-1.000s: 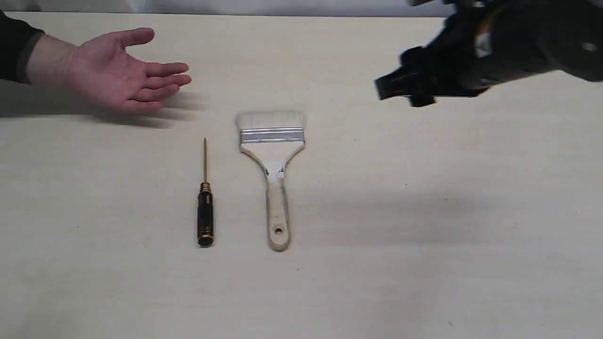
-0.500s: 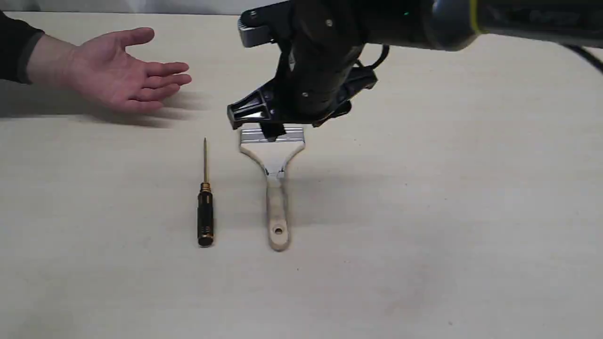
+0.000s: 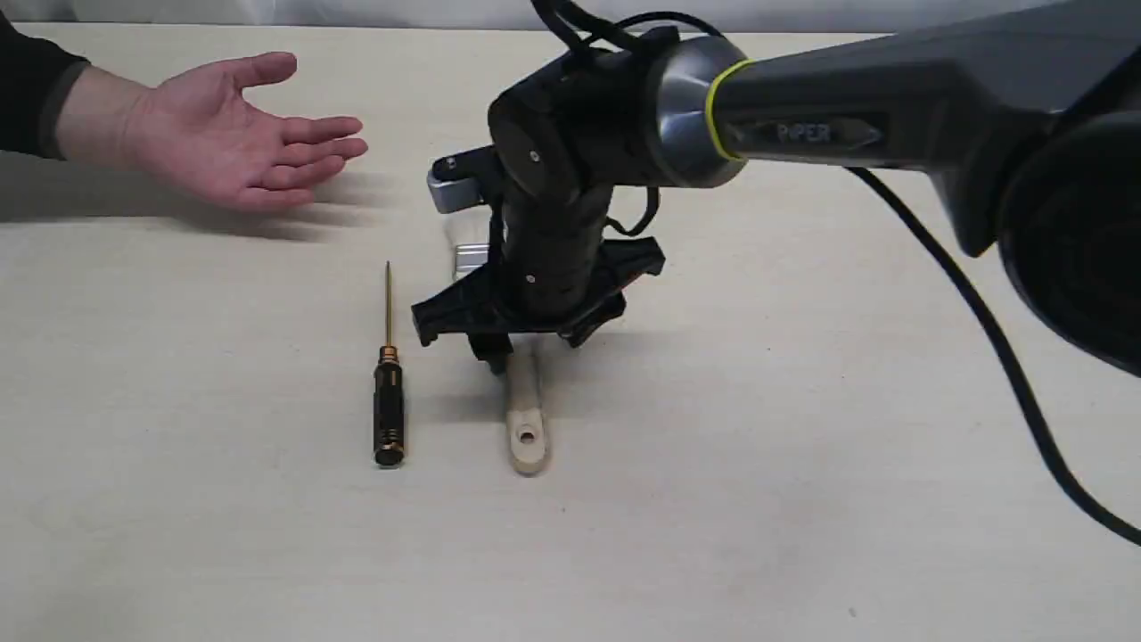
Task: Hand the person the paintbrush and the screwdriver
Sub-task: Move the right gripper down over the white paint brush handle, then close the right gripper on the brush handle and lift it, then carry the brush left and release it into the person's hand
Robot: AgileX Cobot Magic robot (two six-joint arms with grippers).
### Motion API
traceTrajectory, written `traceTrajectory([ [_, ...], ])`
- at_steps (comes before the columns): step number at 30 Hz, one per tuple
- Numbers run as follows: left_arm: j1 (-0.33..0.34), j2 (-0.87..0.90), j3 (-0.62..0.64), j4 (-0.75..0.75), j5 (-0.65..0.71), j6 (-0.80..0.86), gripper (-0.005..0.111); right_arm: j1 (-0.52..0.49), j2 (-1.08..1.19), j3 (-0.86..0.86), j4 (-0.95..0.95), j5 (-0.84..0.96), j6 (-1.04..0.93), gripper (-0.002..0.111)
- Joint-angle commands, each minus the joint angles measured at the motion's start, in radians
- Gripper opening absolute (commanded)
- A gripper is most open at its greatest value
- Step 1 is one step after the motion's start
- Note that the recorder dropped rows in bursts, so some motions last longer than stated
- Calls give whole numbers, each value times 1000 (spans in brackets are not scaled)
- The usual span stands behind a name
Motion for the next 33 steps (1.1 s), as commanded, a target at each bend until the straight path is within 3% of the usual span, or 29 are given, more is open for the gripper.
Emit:
traceTrajectory([
  [1,-8,-2,2,-5,-5,-2,0,0,36,-5,1,-6,-4,60],
  [5,-8,-2,2,-5,-5,-2,0,0,67,-5,1,-38,-2,59],
  [8,-8,-2,2,-5,-5,-2,0,0,74,-5,1,-105,11,51],
  [15,-8,-2,2,-2,-6,-2,0,0,74,-5,-72,-83,4,5],
  [22,-8,-2,2,-2,-6,-2,0,0,18,-5,-115,74,-57,5],
  [33,-8,-2,2,-2,-6,-2,0,69,-306,-77,-143,68,-77,5],
])
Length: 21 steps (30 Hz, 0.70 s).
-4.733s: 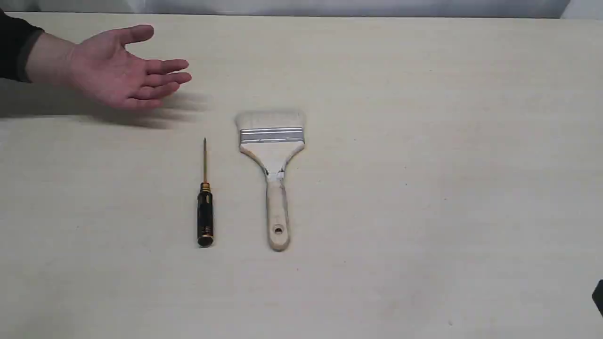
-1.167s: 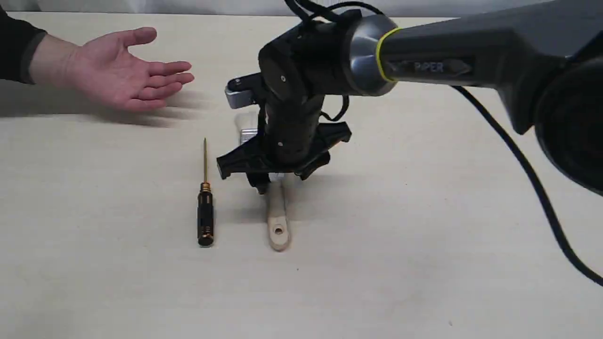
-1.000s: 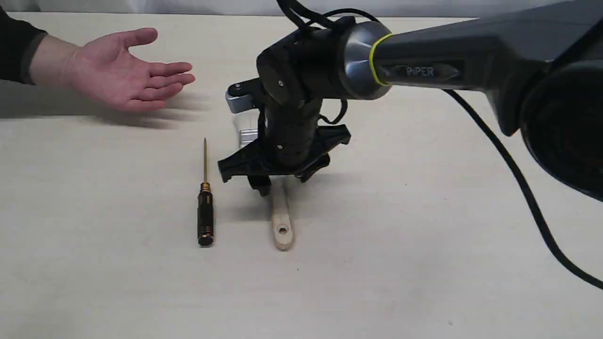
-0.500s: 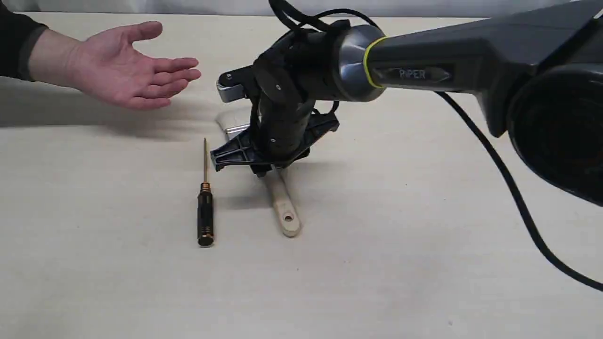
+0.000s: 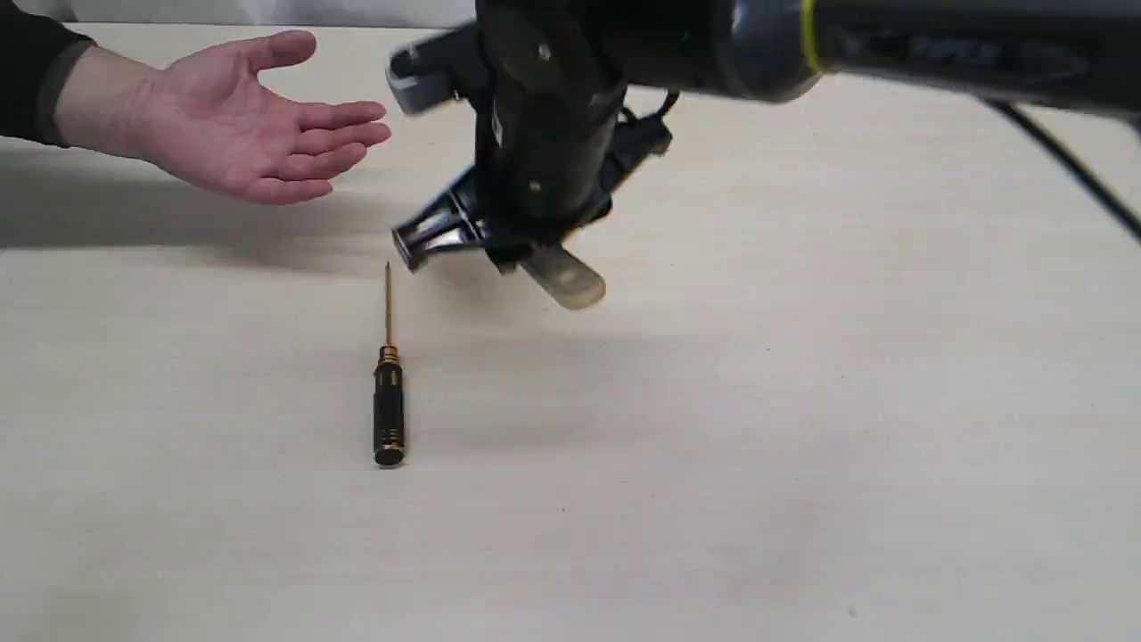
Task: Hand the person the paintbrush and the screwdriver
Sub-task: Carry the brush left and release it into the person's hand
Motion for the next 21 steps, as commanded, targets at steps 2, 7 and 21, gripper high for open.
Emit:
traceTrajectory([
  [2,-8,-2,2,-2,-6,-2,0,32,-97,-76,2,-34,-26,5],
  [7,-8,-2,2,-4,-5,-2,0,89,-92,-168,2,-190,-45,5],
  [21,-8,-2,2,-4,-5,-2,0,117,218,-281,2,-367,-47,22],
])
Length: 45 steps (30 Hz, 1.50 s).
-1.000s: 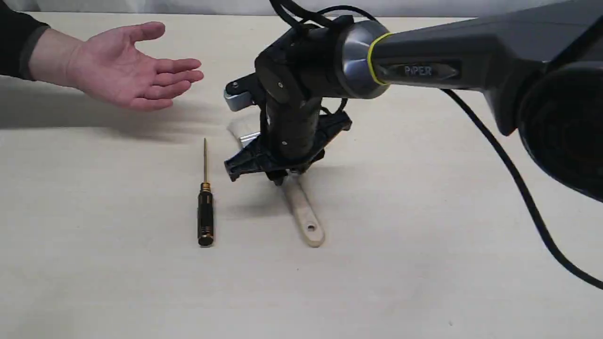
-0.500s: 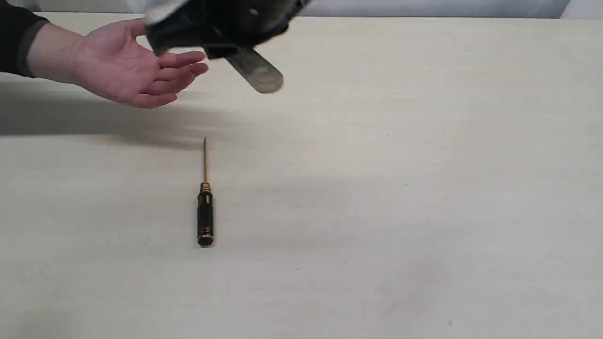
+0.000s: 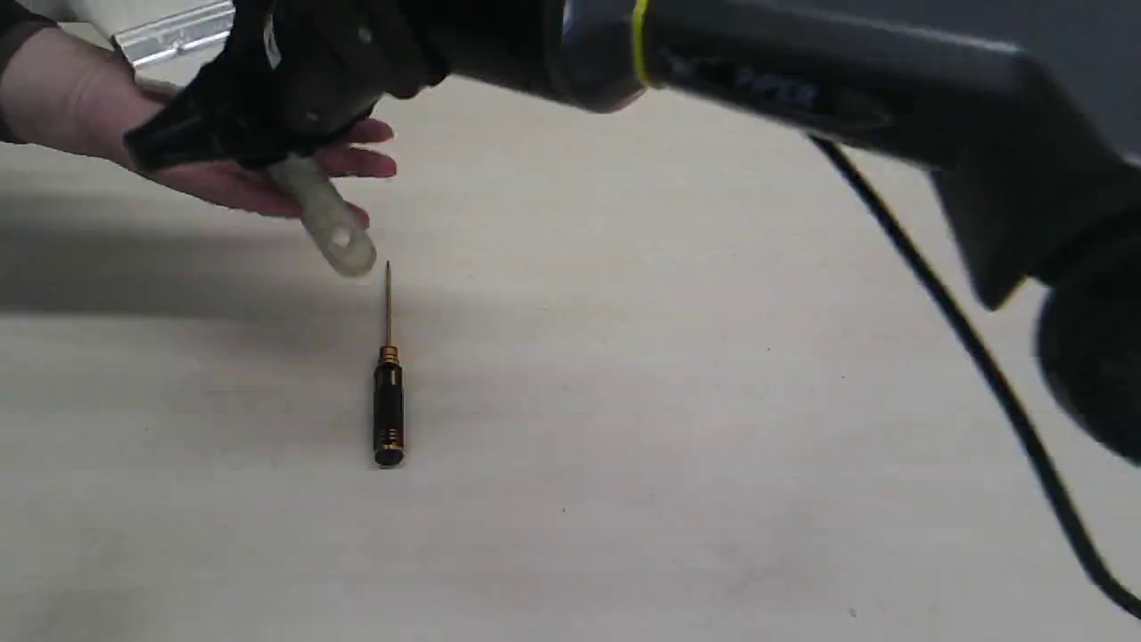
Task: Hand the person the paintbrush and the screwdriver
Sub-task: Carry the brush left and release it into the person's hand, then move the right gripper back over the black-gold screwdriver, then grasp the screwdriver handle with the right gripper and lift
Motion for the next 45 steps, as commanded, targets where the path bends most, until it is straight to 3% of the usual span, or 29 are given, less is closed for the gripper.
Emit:
traceTrajectory([
  [1,-8,-2,2,-4,-5,-2,0,0,43,-8,-4,-20,-8,28],
  [5,-8,-2,2,-4,-5,-2,0,2,38,-11,-2,39,-8,51],
  [7,-8,-2,2,-4,-5,-2,0,2,19,-11,-4,89,-8,55],
  [24,-8,-2,2,0,-6,-2,0,2,-228,-11,53,482,70,54],
  [45,-8,-2,2,-5,-5,-2,0,2,114,-11,147,465,40,54],
])
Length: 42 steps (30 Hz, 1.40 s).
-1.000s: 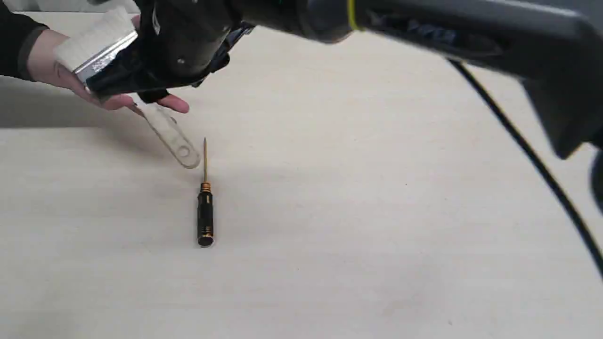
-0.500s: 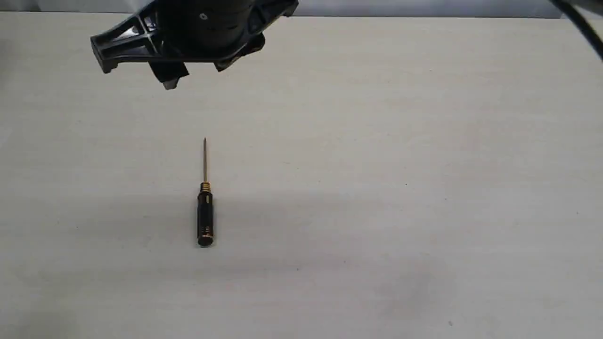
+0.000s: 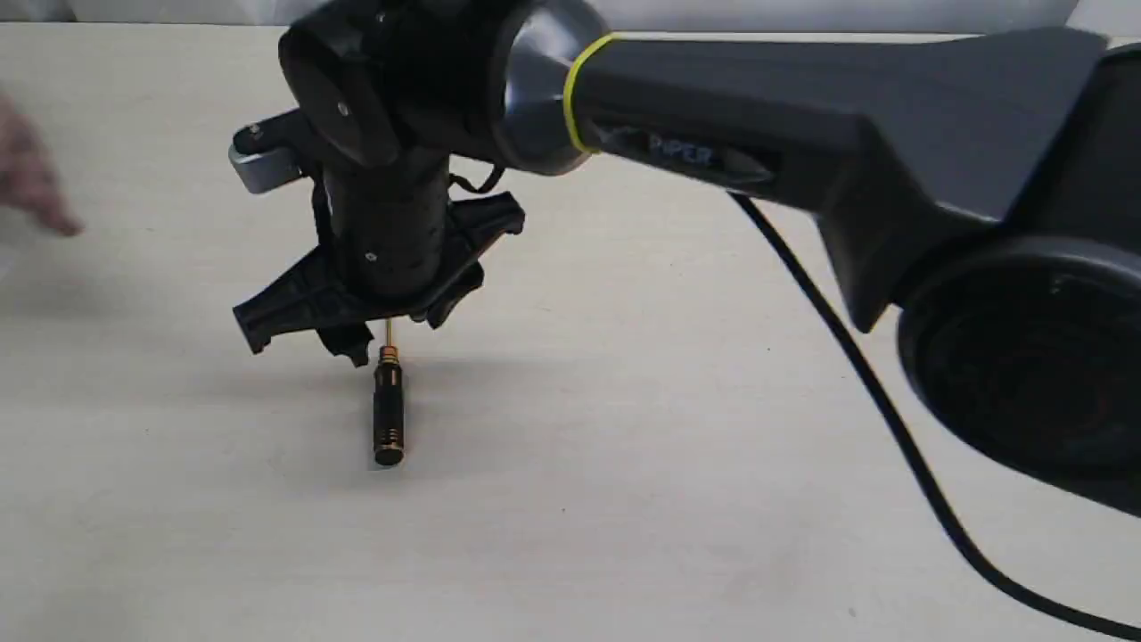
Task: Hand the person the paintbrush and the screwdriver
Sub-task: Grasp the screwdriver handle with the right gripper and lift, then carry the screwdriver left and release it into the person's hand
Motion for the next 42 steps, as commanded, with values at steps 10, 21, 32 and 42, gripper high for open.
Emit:
traceTrajectory([
  [10,-8,-2,2,-5,-5,-2,0,1,146,-2,91,-112,-56,53],
  [21,-8,-2,2,-5,-5,-2,0,1,92,-2,-79,43,-68,5],
  [32,-8,-2,2,0,-7,-2,0,1,-218,-2,-112,-67,-68,5],
  [42,-8,-2,2,0,-7,-2,0,1,-183,-2,-112,-489,-68,5],
])
